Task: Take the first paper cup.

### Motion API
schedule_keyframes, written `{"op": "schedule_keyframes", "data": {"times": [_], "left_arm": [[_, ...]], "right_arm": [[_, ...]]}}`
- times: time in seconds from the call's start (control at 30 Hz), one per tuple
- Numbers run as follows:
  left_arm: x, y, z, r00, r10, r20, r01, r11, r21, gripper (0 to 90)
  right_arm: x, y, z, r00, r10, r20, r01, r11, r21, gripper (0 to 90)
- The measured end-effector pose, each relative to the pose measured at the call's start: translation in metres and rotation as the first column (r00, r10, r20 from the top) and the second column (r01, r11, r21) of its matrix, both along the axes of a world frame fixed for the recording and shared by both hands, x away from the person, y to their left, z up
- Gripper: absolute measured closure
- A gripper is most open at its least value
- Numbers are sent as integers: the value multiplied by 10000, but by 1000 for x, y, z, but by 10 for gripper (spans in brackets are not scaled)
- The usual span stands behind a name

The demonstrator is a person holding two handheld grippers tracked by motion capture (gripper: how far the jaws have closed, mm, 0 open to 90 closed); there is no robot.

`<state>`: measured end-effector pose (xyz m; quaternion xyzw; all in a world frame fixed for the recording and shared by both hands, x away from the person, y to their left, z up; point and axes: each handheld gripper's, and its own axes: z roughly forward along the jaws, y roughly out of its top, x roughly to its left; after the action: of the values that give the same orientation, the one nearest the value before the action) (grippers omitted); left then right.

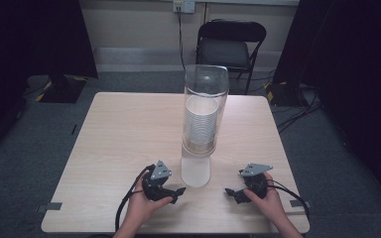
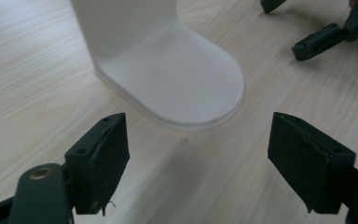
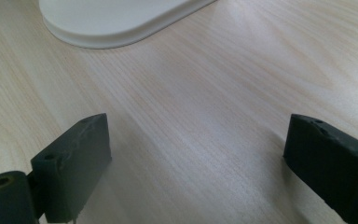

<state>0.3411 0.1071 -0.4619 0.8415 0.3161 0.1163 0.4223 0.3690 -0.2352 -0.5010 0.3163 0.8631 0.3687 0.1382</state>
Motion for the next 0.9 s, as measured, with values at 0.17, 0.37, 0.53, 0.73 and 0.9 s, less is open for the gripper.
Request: {"op": "schedule_keyframes", "data": {"times": [0.17,0.37,0.53,0.73,0.9], "left_arm": [[8,-13,4,9998,-30,191,32,10000,-69,204],[16,-22,14,9997,70,246,-59,9990,-440,209],[25,-27,29,9992,91,399,-64,9977,-669,208],[33,-31,39,9983,348,474,-299,9943,-1020,180],[38,-35,44,9967,545,609,-466,9910,-1252,165]], "right_arm": [[0,0,0,10000,3,0,-3,10000,-1,67],[0,0,0,10000,-2,-4,2,10000,-1,67],[0,0,0,10000,1,-2,-1,10000,0,67],[0,0,0,10000,-3,-4,3,10000,1,67],[0,0,0,10000,4,-1,-4,10000,0,67]]}}
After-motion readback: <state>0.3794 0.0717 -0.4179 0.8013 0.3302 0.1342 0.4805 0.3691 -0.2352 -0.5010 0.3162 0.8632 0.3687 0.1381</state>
